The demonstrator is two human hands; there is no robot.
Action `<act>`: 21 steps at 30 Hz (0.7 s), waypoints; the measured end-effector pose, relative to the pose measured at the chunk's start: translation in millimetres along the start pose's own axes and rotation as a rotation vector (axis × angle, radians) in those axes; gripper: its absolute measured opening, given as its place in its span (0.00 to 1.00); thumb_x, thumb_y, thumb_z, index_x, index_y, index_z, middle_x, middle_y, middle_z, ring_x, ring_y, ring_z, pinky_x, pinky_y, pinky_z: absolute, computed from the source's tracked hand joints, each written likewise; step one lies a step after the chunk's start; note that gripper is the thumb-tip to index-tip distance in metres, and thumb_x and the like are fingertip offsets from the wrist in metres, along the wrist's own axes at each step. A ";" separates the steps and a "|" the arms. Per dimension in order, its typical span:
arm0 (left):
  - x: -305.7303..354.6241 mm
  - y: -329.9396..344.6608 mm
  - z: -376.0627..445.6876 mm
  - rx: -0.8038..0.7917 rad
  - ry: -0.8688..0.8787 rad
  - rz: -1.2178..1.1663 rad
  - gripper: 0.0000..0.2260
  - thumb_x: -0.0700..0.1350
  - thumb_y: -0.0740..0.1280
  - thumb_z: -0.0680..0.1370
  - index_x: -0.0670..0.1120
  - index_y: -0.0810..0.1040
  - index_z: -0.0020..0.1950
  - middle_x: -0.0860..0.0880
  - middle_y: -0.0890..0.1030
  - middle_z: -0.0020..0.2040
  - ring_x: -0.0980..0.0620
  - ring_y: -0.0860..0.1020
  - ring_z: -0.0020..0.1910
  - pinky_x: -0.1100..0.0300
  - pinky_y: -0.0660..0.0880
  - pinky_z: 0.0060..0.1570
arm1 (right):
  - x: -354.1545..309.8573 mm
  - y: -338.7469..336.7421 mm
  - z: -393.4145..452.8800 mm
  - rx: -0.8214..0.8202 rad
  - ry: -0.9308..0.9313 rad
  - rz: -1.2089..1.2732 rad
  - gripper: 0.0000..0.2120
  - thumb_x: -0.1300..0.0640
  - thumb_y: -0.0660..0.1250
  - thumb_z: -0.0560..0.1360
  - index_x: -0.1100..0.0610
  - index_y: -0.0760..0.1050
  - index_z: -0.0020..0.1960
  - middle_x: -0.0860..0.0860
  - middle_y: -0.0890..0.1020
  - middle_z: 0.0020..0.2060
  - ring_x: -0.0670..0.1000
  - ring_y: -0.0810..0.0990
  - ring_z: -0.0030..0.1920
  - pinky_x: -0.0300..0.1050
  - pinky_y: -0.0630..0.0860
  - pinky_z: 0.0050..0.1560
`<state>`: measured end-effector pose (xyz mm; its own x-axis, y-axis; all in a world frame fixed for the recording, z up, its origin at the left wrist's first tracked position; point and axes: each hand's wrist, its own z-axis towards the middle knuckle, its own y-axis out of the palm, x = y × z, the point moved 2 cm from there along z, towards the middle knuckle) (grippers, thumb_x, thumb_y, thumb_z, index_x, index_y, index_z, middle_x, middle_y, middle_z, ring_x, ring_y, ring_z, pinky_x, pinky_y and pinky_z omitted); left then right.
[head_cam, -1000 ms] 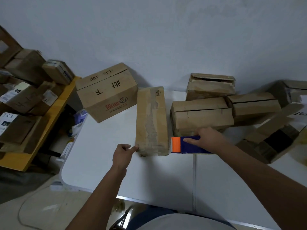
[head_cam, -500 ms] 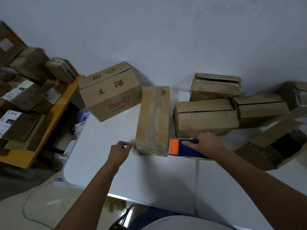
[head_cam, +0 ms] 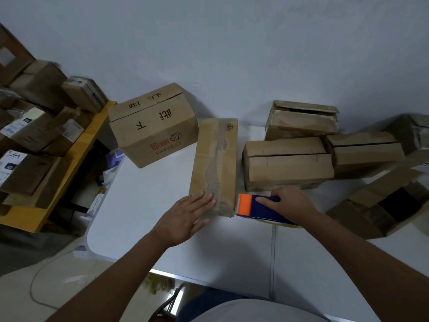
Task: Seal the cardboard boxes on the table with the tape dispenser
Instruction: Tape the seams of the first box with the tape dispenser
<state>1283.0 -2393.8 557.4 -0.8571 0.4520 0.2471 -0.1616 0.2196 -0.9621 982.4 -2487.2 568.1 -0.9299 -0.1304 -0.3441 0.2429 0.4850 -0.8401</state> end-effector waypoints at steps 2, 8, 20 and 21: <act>0.8 -9.8 15.6 0.013 0.059 0.033 0.23 0.57 0.48 0.85 0.51 0.63 0.78 0.53 0.63 0.78 0.53 0.58 0.78 0.48 0.61 0.75 | 0.1 3.1 -0.4 -0.013 0.014 0.020 0.25 0.32 0.58 0.75 0.53 0.77 0.48 0.49 0.81 0.39 0.46 0.80 0.40 0.42 0.78 0.45; 4.8 -1.6 38.5 -0.122 0.188 0.087 0.24 0.58 0.49 0.85 0.54 0.56 0.80 0.55 0.56 0.80 0.51 0.50 0.80 0.49 0.49 0.78 | 10.0 7.2 -2.8 0.011 0.037 0.036 0.24 0.31 0.58 0.75 0.52 0.77 0.46 0.48 0.81 0.39 0.45 0.79 0.38 0.40 0.76 0.42; 10.7 17.4 101.6 -0.189 0.139 0.148 0.25 0.62 0.39 0.83 0.59 0.38 0.79 0.56 0.38 0.80 0.54 0.33 0.78 0.45 0.35 0.76 | 13.0 -4.2 -9.4 -0.001 0.002 -0.054 0.25 0.30 0.56 0.74 0.51 0.74 0.46 0.48 0.78 0.39 0.45 0.77 0.38 0.41 0.75 0.42; 10.0 18.8 102.0 -0.192 0.139 0.145 0.25 0.63 0.39 0.83 0.59 0.38 0.79 0.56 0.38 0.80 0.54 0.32 0.78 0.45 0.34 0.76 | 12.4 -7.5 -10.2 0.008 -0.014 -0.066 0.25 0.30 0.56 0.74 0.51 0.75 0.46 0.48 0.78 0.39 0.45 0.76 0.38 0.41 0.74 0.41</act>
<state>1221.6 -2473.3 530.0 -0.7869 0.6022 0.1346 0.0648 0.2975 -0.9525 966.2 -2483.6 574.4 -0.9398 -0.1743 -0.2938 0.1834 0.4683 -0.8643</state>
